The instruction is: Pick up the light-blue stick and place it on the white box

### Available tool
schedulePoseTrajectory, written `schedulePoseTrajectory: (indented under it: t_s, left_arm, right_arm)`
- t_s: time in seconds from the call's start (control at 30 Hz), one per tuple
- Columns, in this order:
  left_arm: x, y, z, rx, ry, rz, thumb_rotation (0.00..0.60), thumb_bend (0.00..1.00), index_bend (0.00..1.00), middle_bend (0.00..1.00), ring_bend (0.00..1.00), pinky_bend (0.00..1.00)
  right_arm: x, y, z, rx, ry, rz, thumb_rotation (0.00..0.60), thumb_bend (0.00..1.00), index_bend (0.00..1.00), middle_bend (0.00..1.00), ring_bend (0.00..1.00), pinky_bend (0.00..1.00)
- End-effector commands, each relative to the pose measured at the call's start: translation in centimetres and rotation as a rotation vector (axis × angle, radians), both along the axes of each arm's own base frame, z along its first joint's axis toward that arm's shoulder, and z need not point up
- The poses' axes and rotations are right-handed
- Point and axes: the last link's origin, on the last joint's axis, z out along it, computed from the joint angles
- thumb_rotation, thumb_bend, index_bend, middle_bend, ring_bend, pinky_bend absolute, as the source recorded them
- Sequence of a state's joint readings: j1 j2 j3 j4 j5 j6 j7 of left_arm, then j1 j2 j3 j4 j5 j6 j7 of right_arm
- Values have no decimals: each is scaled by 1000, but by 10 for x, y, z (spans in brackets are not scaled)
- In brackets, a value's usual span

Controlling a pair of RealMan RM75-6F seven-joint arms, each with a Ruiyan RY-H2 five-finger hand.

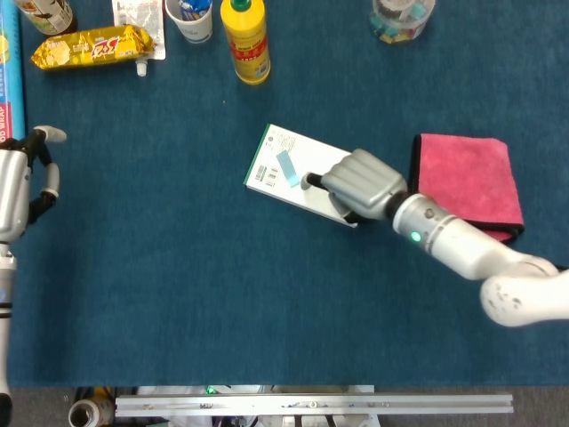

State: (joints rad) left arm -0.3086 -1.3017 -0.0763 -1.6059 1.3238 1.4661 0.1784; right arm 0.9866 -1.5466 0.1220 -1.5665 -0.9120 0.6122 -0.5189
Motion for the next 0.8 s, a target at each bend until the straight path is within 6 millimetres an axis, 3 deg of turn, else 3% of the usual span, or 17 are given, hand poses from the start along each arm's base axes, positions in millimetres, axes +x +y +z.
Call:
schedulePoseTrajectory:
  t_s: [0.03,0.47,0.8]
  left_arm:
    - [-1,0,1,0,-6,5,600,484,348,553,566,793]
    - [-5,-1,2,-1,-4,10,600,484,347,553,566,793]
    - [-6,-1,3,13,4,11,600,484,347,553,565,793]
  right_arm:
    - [4,-3,-5,-1,1,-3,600,1000,254,1000,1000,1000]
    - [9,-12,-19,4,23,-16,600,1000,254,1000,1000,1000]
    - [8,-8,-17,4,33,-14,600,1000,254,1000,1000,1000]
